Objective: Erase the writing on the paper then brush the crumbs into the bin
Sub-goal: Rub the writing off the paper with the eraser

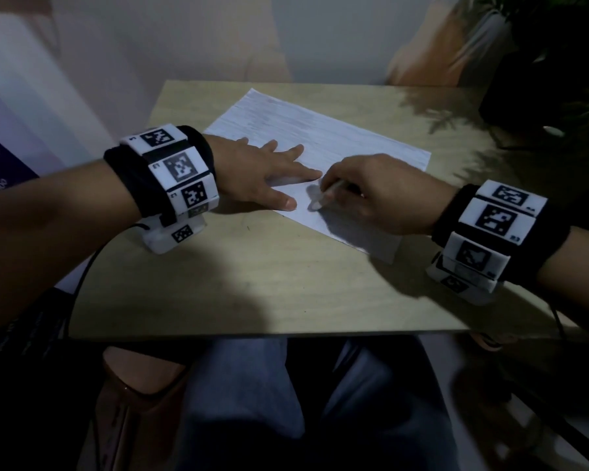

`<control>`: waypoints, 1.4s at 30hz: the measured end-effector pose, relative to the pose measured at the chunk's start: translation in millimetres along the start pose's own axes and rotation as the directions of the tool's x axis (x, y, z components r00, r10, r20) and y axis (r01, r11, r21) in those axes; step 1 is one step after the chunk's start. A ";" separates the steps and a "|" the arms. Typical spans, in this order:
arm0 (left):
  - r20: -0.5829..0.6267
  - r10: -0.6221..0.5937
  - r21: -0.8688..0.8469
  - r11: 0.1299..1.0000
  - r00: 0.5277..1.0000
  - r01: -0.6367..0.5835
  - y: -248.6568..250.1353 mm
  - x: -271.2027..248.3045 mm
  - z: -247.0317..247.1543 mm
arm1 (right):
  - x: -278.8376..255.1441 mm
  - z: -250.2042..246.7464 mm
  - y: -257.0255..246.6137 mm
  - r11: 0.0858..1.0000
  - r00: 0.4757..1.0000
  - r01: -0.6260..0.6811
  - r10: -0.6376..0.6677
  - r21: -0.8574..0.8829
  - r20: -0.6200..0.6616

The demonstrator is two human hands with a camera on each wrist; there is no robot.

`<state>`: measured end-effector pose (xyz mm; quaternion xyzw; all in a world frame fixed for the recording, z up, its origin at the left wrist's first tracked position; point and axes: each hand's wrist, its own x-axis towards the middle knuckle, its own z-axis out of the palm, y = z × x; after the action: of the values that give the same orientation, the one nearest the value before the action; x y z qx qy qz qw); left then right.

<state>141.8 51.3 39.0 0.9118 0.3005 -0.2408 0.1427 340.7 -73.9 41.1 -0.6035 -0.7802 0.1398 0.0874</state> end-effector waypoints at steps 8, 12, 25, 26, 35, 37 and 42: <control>0.005 0.003 -0.008 1.000 1.000 -0.003 0.0 -0.1 -0.5 | -4.6 0.1 -4.1 0.996 0.997 0.051 -0.054 0.076 0.049; 0.001 -0.006 -0.003 1.000 1.000 0.006 -1.1 0.8 0.1 | -2.6 1.1 0.6 0.997 1.000 -0.011 0.010 -0.080 -0.017; 0.010 -0.005 -0.002 1.000 1.000 0.005 0.2 -0.5 -0.3 | -10.3 2.7 1.3 0.997 0.997 0.069 -0.070 0.021 0.036; 0.008 -0.006 -0.001 1.000 1.000 0.006 0.4 -0.9 -0.5 | -11.2 2.4 0.2 0.995 0.995 0.073 -0.076 0.063 0.059; 0.010 -0.010 -0.006 1.000 1.000 0.010 2.2 -2.7 -1.5 | -11.9 2.6 1.8 0.998 0.997 0.048 -0.050 0.041 0.058; 0.010 -0.008 -0.005 1.000 1.000 0.008 1.9 -2.6 -1.5 | -12.6 2.1 0.3 0.995 0.996 0.031 -0.039 0.100 0.081; 0.011 -0.013 0.000 1.000 1.000 0.013 1.1 -2.1 -1.3 | -7.9 1.3 9.7 0.998 1.000 -0.019 0.018 -0.064 -0.009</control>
<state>141.5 50.0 41.3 0.9085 0.3056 -0.2466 0.1430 351.3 -79.4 37.0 -0.6137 -0.7783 0.1131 0.0702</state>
